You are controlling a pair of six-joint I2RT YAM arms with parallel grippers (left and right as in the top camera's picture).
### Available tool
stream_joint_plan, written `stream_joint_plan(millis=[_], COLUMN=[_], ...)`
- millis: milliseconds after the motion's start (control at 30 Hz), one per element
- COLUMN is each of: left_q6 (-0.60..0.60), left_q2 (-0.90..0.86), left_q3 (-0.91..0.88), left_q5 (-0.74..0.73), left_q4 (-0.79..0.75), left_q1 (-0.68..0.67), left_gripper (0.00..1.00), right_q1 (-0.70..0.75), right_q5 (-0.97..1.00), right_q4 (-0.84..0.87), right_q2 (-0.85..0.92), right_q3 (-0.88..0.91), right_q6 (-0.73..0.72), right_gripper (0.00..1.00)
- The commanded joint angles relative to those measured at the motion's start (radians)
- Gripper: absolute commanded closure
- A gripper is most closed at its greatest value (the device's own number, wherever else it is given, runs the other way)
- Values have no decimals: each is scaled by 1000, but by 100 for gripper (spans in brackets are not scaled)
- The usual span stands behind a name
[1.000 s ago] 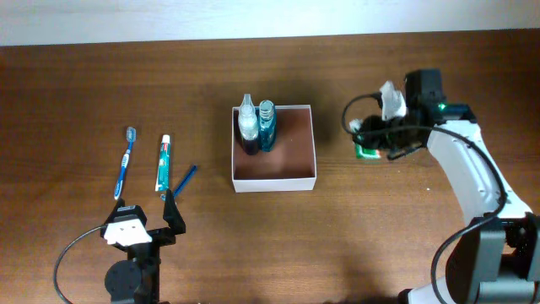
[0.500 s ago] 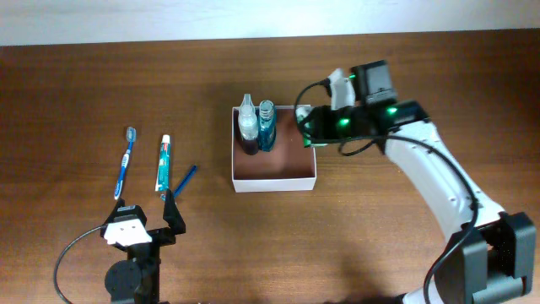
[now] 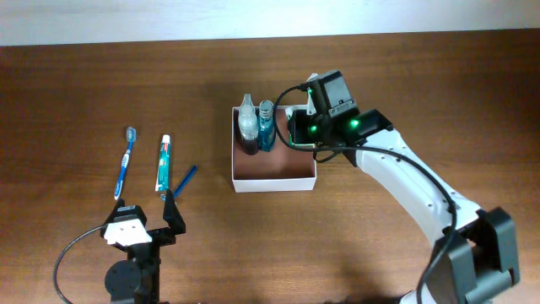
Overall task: Pack container
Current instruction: 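Lower the Dettol bar into the box front-right and release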
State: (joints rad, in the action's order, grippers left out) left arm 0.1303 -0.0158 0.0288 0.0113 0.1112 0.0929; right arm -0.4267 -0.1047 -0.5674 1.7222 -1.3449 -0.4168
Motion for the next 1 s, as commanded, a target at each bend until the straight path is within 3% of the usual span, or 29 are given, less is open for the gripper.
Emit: stream_joint_plan(millis=[0,300,433,500,967], left_q6=[-16,-16,-16,-16,-16], left_q2=[2,2,2,2,2], left_q3=[-6,-6,-6,-6,-6], left_q5=[3,3,3,3,3], left_q4=[-2,-2,-2,-2,-2], left_q1=[6,6,6,6,6], left_gripper=[1,1,1,1,1], right_q1=[-6,-6,-6,-6,-4], right_q5=[42,27,27,27,27], right_q4=[15,53,69,77,71], right_q2=[54,120,140,144,109], right_q3=[-22,-21,-21,-21,-39], right_q6=[-11,-10,-8,-7,-7], right_gripper=[63,62,39,33,33])
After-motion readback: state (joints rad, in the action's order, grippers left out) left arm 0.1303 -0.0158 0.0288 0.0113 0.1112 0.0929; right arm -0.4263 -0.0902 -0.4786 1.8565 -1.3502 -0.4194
